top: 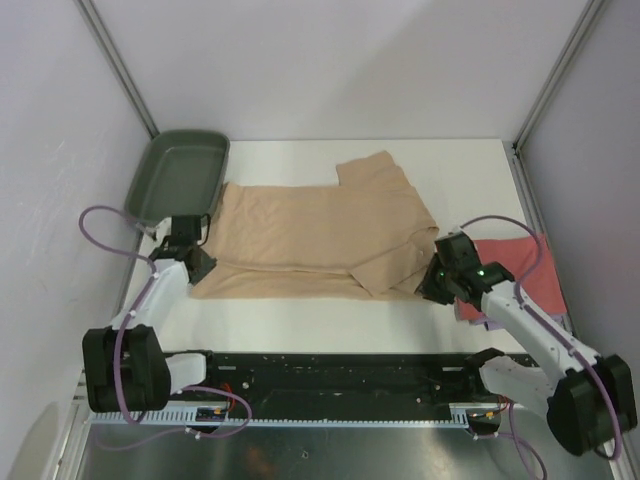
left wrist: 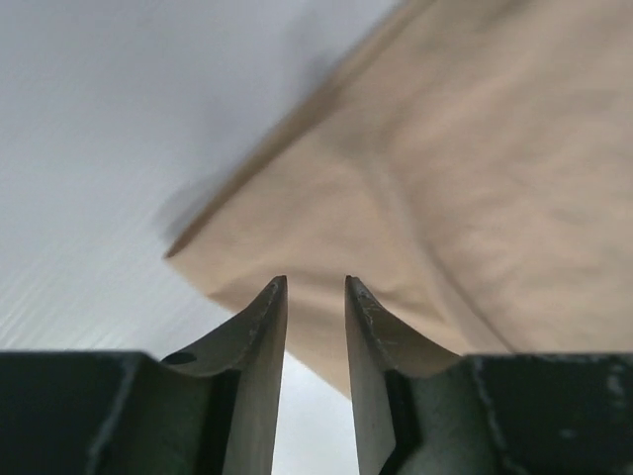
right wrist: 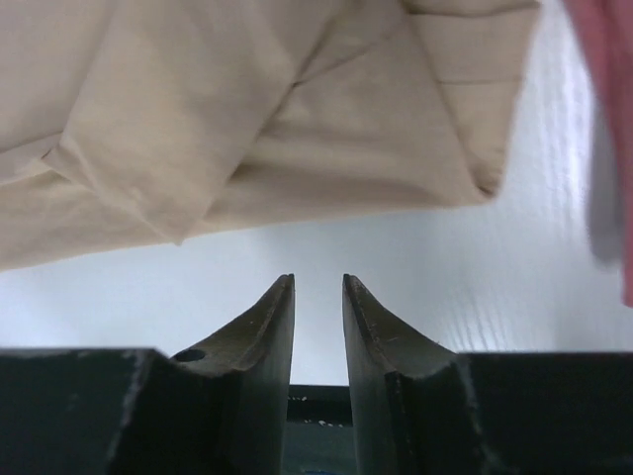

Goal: Fold and stack the t-shirts
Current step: Fold the folded rectangular tshirt in 1/3 of the way

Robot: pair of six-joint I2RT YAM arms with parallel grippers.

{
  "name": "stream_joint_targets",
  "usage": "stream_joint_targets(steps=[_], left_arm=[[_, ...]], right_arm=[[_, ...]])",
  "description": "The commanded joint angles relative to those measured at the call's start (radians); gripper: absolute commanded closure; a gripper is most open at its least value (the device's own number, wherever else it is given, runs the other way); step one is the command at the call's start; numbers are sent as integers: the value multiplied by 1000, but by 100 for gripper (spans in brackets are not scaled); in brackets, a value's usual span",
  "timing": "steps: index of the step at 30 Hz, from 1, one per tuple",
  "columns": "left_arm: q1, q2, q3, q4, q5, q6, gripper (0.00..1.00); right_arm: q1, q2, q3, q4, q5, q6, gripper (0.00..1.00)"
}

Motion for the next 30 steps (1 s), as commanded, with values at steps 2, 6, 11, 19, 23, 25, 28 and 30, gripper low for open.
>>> stream_joint_targets(steps=[2,6,11,19,23,25,28,30], left_arm=[[-158,-13,131,54,83,141,64],[-373,59,185,128,224,182,65],[-652,240,286,206,353,190,63],[-929,538,500,224,467,218,59],[-984,604,542,224,491,220,57],[-1005,622,548,223,495,221,57],[-1025,638,550,223,497,217,55],[-1031,649,553,223,495,216,55]], right_arm=[[82,140,92,100,106,8,67],[30,200,111,152,94,-7,67],[-39,225,114,167,80,-12,66],[-126,199,114,170,60,-35,66],[-141,193,114,163,58,-42,65],[-145,193,114,163,55,-44,65],[-147,199,113,169,50,-44,65],[-147,203,113,173,45,-44,65]])
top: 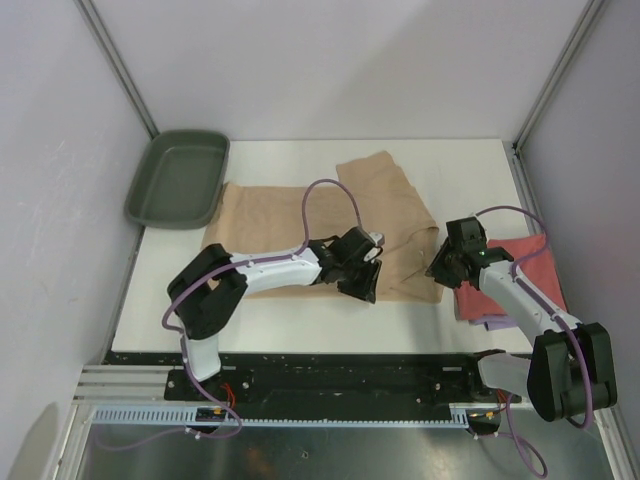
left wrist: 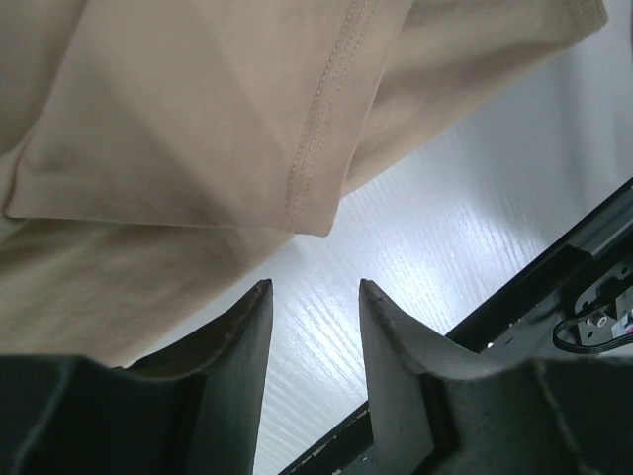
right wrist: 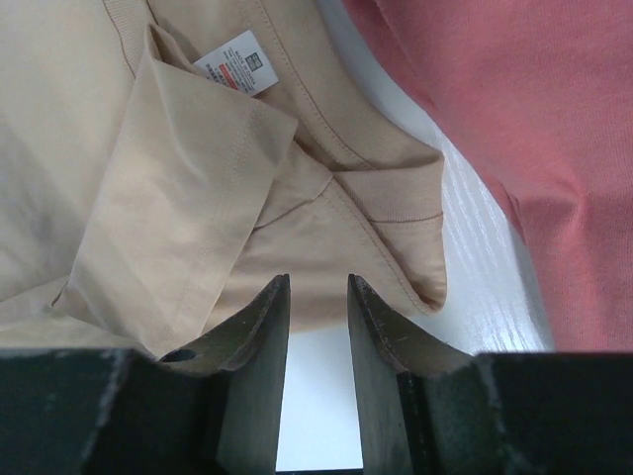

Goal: Fold and stack the t-shirts
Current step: Fold the folded rectangular tshirt in 1/3 of the way

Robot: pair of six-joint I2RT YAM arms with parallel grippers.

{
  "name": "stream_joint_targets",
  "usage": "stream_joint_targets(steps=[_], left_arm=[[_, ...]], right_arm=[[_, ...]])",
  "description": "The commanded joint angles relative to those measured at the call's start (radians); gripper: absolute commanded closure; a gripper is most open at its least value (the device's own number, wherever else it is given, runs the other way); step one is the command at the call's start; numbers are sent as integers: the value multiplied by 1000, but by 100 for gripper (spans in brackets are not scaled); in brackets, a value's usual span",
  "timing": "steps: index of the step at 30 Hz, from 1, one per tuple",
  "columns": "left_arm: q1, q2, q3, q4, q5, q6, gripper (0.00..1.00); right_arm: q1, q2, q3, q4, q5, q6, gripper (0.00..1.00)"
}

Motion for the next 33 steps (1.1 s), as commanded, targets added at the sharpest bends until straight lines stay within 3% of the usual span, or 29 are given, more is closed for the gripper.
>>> stream_joint_targets(steps=[1,21,33], left_arm=[[-18,23,48,13,19,19,54],[-18,118,144,12,-30,-11,57],[8,108,157,12,-74,-23,97]], right_arm=[[-6,-9,42,28,-7,-16,65],[-6,-1,42,21,-9,-20,66],[-5,11,41,25,-7,-25,66]])
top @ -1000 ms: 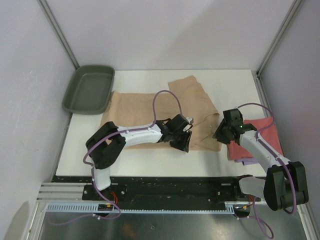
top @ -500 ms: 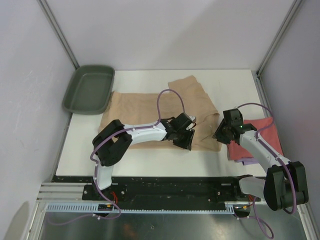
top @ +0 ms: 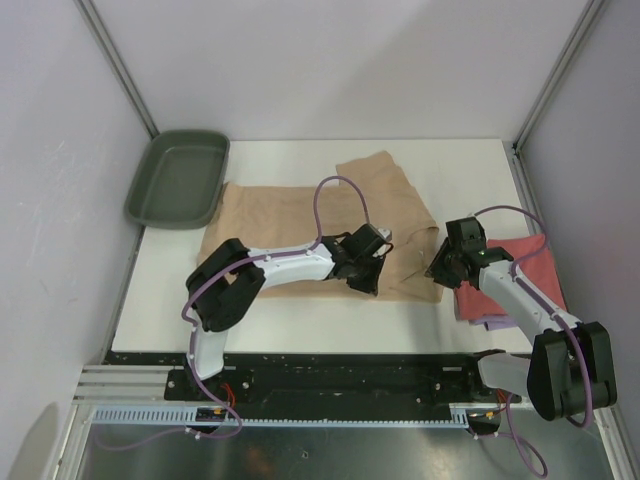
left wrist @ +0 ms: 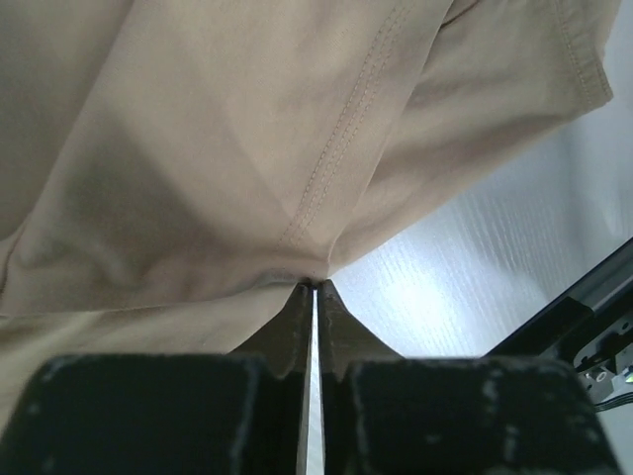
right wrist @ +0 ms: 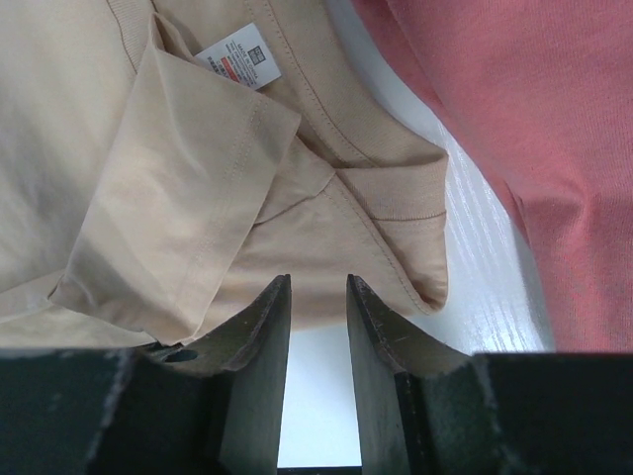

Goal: Fold and stack the t-shirts
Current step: Fold the folded rectangular tshirt in 1/3 of the way

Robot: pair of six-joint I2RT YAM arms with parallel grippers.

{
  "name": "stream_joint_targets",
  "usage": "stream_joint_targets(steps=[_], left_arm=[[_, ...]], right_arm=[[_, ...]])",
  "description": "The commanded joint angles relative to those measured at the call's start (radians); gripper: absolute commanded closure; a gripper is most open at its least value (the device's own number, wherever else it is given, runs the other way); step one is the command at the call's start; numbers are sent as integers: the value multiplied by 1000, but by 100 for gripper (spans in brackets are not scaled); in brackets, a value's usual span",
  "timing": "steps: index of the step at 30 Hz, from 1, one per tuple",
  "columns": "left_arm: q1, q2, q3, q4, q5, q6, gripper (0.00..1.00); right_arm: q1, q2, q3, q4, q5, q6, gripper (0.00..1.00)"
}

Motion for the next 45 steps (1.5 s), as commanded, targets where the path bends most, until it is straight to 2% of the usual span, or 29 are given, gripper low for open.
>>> stream_joint_targets(steps=[1,18,29,45], left_arm=[[22,-13,45,12,-42,-3,98],[176,5,127,27,-93,6,100],[266,74,182,74,-116,14,100],[303,104,169,90,-174,-10,100]], right_arm=[[-4,9,42,27,5,-14,66],[28,109,45,139,-9,-34,66],[51,289,167,195,13,-68,66],[182,376,238,221,-15,-104,66]])
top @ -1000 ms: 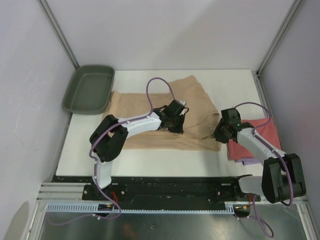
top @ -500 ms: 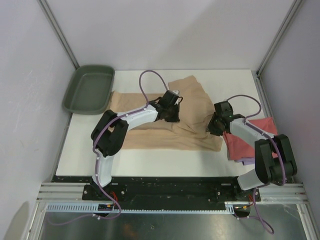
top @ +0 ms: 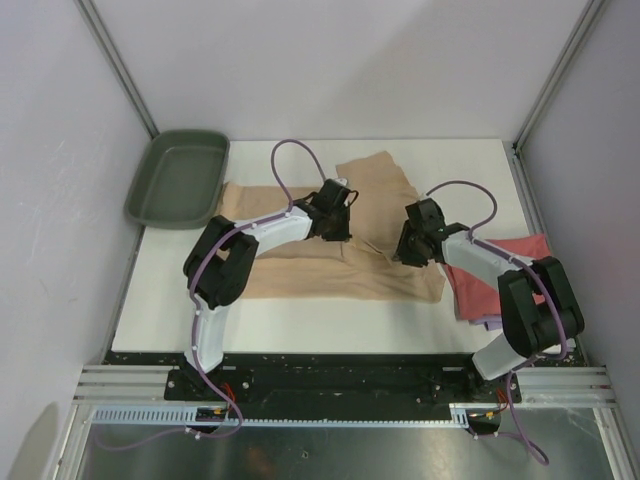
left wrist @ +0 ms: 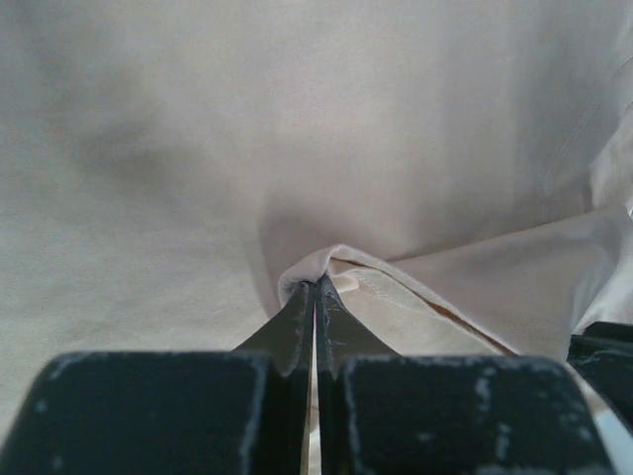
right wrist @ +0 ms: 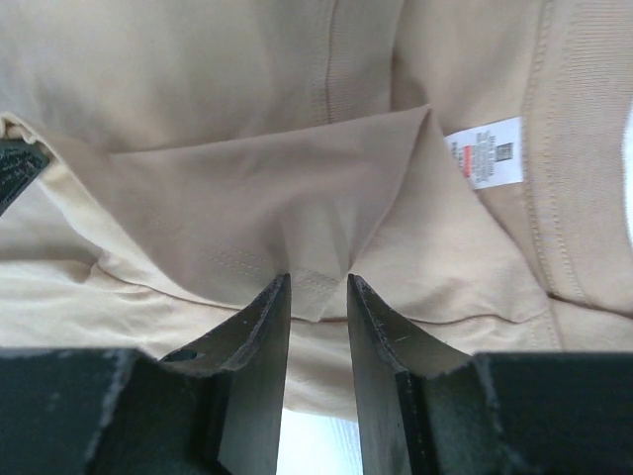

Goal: Fold and stack the t-shirts
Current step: Fold the folded rectangular tshirt in 1/3 of the way

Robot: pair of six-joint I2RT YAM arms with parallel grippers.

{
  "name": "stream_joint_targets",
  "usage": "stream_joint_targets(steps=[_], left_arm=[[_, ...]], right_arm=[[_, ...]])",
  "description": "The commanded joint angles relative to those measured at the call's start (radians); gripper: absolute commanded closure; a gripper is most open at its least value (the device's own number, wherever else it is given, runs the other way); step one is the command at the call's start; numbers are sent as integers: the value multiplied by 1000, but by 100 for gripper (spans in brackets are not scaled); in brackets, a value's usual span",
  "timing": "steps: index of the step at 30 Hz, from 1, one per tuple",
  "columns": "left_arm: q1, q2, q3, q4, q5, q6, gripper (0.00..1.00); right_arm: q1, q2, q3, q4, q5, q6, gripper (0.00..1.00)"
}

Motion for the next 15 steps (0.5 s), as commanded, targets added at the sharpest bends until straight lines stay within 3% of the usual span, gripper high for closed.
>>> stream_joint_targets(steps=[1,7,15], left_arm=[[7,6,25,40,-42,-3,100],[13,4,16,42,-46,-3,100],[17,2,7,41,-51,-10,100]], right_arm=[[22,43,57,36,-10,-25,66],[25,67,117,8,14,-38,67],[93,-24,123,-36,61,-47,66]])
